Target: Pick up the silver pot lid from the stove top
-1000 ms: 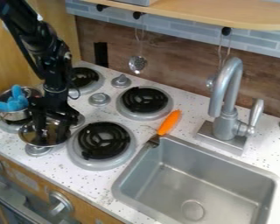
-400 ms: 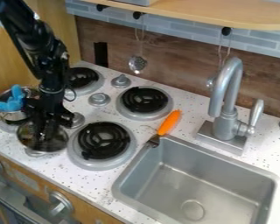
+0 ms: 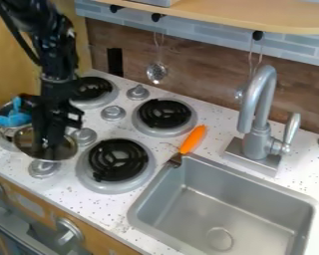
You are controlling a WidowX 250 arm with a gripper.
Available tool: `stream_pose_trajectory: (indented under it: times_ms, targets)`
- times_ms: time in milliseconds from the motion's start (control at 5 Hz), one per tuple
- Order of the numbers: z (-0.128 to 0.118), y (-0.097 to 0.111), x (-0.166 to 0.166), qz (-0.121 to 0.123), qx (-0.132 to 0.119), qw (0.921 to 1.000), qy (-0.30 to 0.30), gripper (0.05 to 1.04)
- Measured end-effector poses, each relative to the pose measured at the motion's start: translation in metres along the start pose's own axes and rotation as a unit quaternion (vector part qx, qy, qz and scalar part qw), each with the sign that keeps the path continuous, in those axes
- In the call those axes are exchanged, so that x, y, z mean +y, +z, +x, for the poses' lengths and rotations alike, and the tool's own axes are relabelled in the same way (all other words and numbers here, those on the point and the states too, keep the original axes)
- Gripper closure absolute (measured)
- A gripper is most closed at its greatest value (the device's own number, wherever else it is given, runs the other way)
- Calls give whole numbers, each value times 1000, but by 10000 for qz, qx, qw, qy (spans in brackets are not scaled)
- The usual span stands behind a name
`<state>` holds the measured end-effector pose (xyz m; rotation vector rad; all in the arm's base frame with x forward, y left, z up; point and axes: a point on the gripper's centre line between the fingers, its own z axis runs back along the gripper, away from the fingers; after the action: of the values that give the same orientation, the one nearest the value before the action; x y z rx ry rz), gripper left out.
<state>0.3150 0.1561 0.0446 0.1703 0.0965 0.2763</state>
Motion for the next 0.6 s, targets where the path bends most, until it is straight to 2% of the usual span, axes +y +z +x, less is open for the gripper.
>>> stream_pose_trajectory:
  times_ms: [200, 400, 600]
  targets:
    - [0, 17, -14, -94, -122, 9996, -255, 766]
    - [-6, 33, -40, -464, -270, 9962, -679, 766]
    - [-9, 32, -59, -885, -554, 9873, -1195, 766]
